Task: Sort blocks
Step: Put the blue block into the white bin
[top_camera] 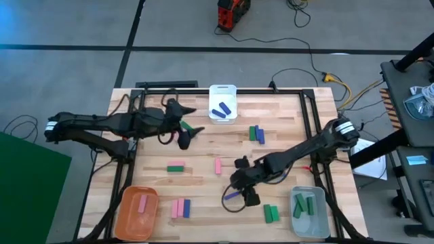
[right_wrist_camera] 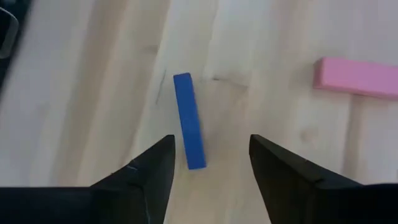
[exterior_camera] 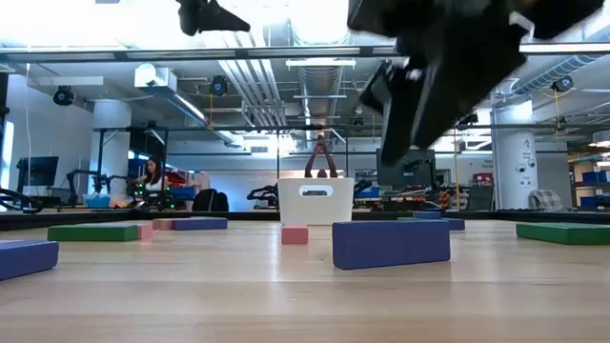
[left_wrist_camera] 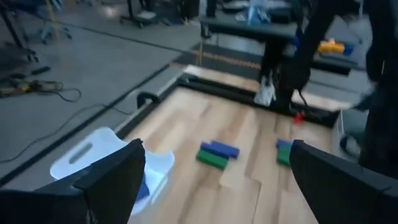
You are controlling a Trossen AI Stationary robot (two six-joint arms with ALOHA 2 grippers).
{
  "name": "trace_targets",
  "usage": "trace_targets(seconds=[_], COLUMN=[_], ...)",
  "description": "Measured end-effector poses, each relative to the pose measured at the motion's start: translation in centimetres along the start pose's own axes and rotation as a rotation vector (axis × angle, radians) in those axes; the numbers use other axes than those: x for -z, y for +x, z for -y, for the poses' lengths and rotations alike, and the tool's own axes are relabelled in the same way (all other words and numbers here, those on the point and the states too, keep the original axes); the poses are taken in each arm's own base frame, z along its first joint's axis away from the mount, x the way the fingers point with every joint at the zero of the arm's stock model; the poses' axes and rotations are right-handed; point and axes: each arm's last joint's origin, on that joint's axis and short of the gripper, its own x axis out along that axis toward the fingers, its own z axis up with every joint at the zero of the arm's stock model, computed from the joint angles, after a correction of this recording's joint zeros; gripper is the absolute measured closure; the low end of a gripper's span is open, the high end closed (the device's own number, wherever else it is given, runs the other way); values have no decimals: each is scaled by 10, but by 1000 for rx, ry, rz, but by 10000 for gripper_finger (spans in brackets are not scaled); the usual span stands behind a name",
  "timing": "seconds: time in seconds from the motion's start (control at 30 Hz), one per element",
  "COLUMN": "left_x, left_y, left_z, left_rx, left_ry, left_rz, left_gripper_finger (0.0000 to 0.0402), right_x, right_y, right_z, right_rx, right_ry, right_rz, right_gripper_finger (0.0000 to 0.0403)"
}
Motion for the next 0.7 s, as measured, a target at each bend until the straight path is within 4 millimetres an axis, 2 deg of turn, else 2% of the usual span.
trace_targets(seconds=[0.2, 0.4, 0.57, 0.7], left_x=[-9, -10, -9, -7], left_y=[-5, -5, -4, -1], left_z=[-1, -1, 0, 0], left_rx=[-9, -9, -10, -12], left_ry=[3, 5, 8, 12], left_rz=[32, 33, 26, 17], left_gripper_finger=[32, 32, 32, 32], right_x=[9, 12, 12, 11], right_y=[34, 56, 59, 59], right_z=[1, 0, 3, 5], right_rx=[-30, -120, -116, -113], right_ry=[-18, -20, -2, -26], right_rz=[-82, -88, -88, -86], right_gripper_finger=[204, 219, 241, 287])
